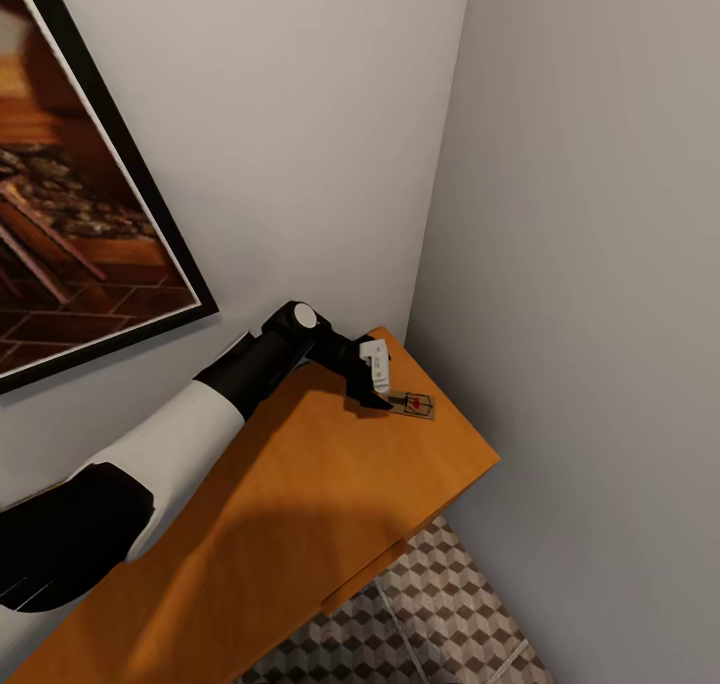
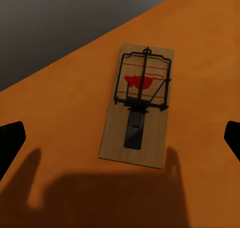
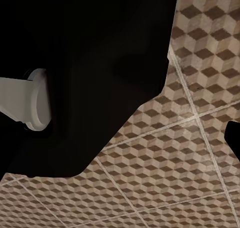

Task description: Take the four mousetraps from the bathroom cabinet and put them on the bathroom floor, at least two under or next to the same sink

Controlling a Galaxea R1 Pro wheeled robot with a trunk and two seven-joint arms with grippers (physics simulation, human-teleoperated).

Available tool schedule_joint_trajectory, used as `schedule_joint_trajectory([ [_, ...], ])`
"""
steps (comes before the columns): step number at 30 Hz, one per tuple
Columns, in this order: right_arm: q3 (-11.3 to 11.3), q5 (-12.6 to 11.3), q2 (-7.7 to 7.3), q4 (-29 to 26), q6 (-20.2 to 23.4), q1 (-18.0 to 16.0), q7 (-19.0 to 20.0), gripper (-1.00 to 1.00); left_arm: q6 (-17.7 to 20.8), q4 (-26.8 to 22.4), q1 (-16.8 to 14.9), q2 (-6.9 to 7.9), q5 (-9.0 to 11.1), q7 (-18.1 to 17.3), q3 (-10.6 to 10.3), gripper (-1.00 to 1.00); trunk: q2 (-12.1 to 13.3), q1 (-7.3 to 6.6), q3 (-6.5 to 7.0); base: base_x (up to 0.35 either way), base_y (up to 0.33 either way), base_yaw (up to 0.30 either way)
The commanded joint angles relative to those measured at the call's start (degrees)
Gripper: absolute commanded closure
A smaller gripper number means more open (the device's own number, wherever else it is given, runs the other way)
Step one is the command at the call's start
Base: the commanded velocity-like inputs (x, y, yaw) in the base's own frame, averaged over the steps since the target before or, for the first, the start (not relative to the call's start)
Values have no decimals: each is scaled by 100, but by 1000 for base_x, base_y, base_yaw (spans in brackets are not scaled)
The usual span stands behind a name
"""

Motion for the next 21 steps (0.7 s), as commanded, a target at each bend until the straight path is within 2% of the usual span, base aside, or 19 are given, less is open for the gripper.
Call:
schedule_joint_trajectory([
  [1,-50,38,-2,4,-19,-2,25,-100,60,-6,-4,-1,-15,-26,0,-100,-9,3,-8,0,0,0],
  [21,-50,38,5,4,-19,-3,25,-100,60,-6,-3,-13,-18,-23,0,-100,-9,3,-100,0,0,0],
])
